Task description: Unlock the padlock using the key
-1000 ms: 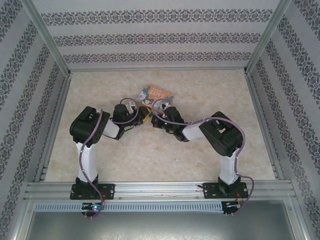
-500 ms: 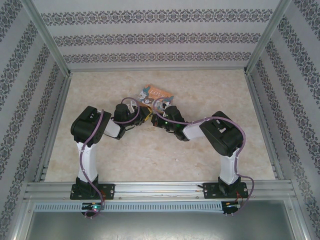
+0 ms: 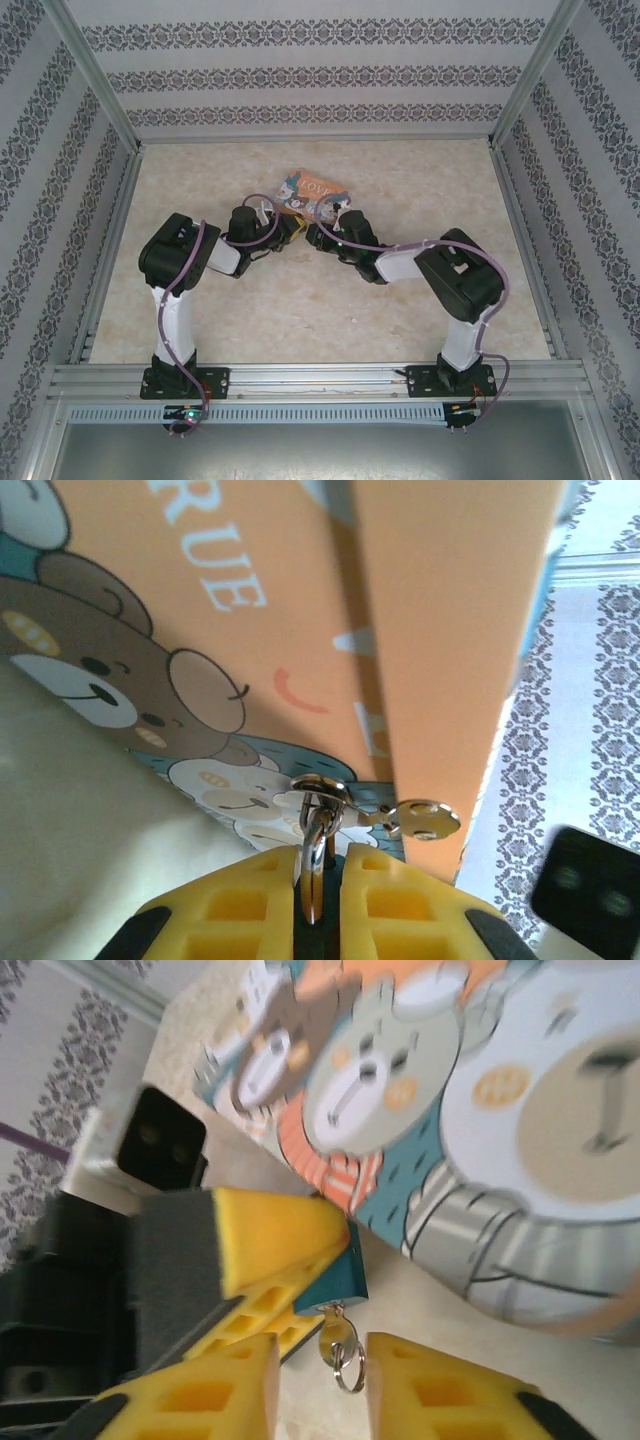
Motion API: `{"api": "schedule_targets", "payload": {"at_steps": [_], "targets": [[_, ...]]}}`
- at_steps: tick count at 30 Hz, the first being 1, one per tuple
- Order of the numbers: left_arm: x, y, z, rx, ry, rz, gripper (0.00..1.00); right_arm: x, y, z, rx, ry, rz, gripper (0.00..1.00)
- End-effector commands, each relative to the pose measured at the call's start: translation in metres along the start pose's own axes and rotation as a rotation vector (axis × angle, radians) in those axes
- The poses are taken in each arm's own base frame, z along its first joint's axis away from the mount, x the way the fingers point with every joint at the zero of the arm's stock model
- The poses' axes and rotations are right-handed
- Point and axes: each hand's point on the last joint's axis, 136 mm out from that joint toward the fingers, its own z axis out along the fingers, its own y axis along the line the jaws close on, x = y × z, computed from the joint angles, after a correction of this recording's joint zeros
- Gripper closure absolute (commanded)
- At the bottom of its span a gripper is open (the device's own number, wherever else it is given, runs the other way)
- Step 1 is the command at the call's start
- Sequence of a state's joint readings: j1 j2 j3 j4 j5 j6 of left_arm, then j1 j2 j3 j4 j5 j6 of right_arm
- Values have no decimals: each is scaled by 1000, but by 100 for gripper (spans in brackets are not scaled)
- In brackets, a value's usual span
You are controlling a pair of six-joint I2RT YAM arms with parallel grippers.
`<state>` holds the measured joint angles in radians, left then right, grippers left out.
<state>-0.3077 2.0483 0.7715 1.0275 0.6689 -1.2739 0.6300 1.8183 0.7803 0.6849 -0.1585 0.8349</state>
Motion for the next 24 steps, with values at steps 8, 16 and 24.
{"api": "schedule_targets", "payload": {"at_steps": [8,16,24], "targets": [[10,-14,-12,-129,52,-60,100,-23,8,-60,82,-129,-383,58],[21,-10,-20,-213,107,-103,100,-28,20,-88,167,-139,-839,52],[30,-8,-24,-265,157,-147,100,-44,21,-113,281,-182,-1223,36]]}}
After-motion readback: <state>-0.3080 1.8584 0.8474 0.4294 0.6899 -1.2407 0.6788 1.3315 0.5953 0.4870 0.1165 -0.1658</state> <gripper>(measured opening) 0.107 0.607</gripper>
